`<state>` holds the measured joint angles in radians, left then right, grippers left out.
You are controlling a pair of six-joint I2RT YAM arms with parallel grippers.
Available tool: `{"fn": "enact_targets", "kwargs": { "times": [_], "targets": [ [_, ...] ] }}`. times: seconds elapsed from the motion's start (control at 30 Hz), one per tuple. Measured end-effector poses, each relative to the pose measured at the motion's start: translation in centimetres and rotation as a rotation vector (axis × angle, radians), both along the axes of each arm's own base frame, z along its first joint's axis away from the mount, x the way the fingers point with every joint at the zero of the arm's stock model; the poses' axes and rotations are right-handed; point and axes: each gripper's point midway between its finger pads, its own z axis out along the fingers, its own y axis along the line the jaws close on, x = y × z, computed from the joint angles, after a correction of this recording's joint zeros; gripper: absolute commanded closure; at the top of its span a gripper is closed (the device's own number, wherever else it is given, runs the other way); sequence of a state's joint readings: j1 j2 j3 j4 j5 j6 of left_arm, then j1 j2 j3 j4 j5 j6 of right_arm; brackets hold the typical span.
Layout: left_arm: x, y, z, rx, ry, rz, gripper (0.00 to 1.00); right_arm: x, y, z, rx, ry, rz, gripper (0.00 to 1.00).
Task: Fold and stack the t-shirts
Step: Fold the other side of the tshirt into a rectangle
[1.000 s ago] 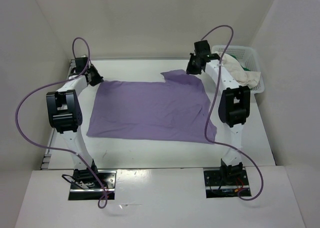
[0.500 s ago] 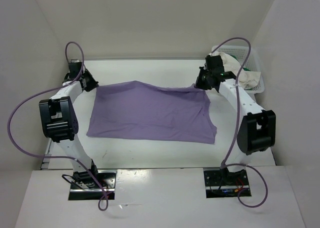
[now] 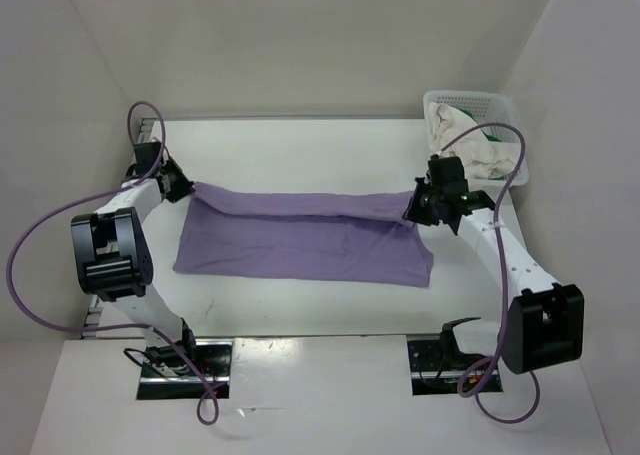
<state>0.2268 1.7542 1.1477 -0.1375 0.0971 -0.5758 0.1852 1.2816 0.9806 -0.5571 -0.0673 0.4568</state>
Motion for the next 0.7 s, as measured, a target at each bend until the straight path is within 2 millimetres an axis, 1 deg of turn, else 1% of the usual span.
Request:
{"fn": "enact_targets", "kwargs": {
  "times": [0.07,0.1,0.2,0.27,0.4,0.5,0.53,0.63,0.67,0.7],
  "targets": [
    [-0.7,0.3,0.1,0.001,0.002,0.012,1.00,-1.1,-0.3,-0.3,0.006,0.020,-0.015,0.99],
    [-1.1,0.6,0.1,0.002,0.002,0.020,1.00,-1.5,-0.4,-0.1,0.015,0.025,-0.021,0.98],
    [-2.0,1.4,0.5,0.005,-0.003,0.044,1.00,-1.7,-0.8,0.7,0.034,0.010,-0.042,0.98],
    [-2.3,1.8,0.9,0.007,-0.010,0.056,1.00,-2.2,-0.8,0.8,0.046,0.023,-0.048,0.97],
    [-2.8,1.9,1.4,0.007,-0.023,0.063,1.00,-3.3,-0.5,1.1,0.087,0.052,-0.062,0.94],
    [-3.4,1.7,1.1,0.005,-0.015,0.063,1.00,-3.9,-0.3,1.5,0.112,0.059,-0.077,0.94],
    [-3.8,1.5,0.8,0.002,-0.008,0.062,0.98,-4.0,-0.3,1.5,0.118,0.064,-0.085,0.92],
    [-4.7,1.3,0.3,-0.004,0.012,0.066,0.92,-4.8,-0.4,1.1,0.125,0.099,-0.104,0.92],
    [-5.0,1.2,0.2,-0.007,0.014,0.069,0.84,-5.1,-0.4,0.9,0.127,0.110,-0.113,0.91],
    [-5.3,1.2,0.4,-0.008,0.013,0.073,0.80,-5.4,-0.5,0.8,0.127,0.121,-0.121,0.91]
  ]
}}
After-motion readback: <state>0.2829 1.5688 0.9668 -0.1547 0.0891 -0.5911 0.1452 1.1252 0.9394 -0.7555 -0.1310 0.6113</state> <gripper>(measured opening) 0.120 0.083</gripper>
